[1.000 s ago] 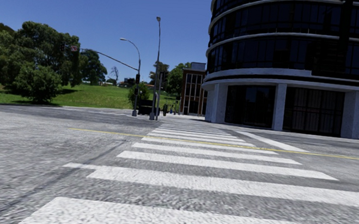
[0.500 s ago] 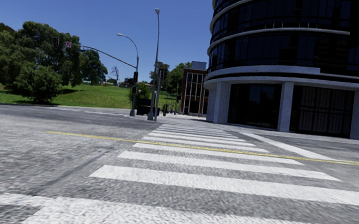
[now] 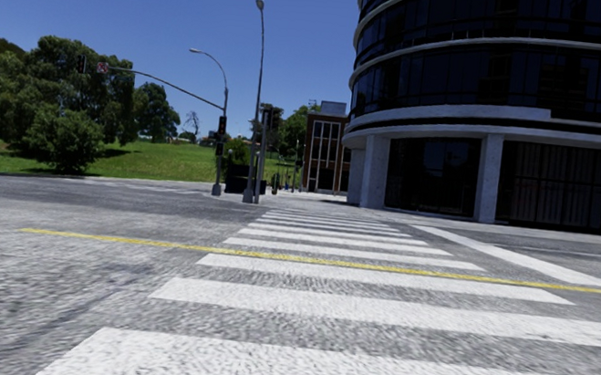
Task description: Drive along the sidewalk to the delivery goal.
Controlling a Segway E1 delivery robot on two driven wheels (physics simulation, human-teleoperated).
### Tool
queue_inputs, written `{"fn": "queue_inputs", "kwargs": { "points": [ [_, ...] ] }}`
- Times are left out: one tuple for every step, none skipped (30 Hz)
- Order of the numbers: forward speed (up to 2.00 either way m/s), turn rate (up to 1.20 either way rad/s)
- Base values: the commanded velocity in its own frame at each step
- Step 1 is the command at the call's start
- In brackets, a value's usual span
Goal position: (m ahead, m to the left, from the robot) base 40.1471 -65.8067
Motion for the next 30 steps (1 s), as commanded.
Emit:
{"fn": "queue_inputs", "kwargs": {
  "points": [
    [2.0, 0.0],
    [2.0, 0.0],
    [2.0, 0.0],
    [2.0, 0.0],
    [2.0, 0.0],
    [2.0, 0.0],
    [2.0, 0.0],
    [2.0, 0.0],
    [2.0, 0.0],
    [2.0, 0.0],
    [2.0, 0.0],
    [2.0, 0.0],
    [2.0, 0.0],
    [2.0, 0.0],
    [2.0, 0.0],
    [2.0, 0.0],
    [2.0, 0.0],
    [2.0, 0.0],
    [1.99, 0.0],
    [1.99, 0.0],
    [1.95, 0.0],
    [1.93, 0.0],
    [1.93, 0.0],
    [1.93, 0.0],
    [1.93, 0.0],
    [1.92, 0.0],
    [1.92, 0.0],
    [1.92, 0.0],
    [1.95, 0.0],
    [1.95, 0.0]
  ]
}}
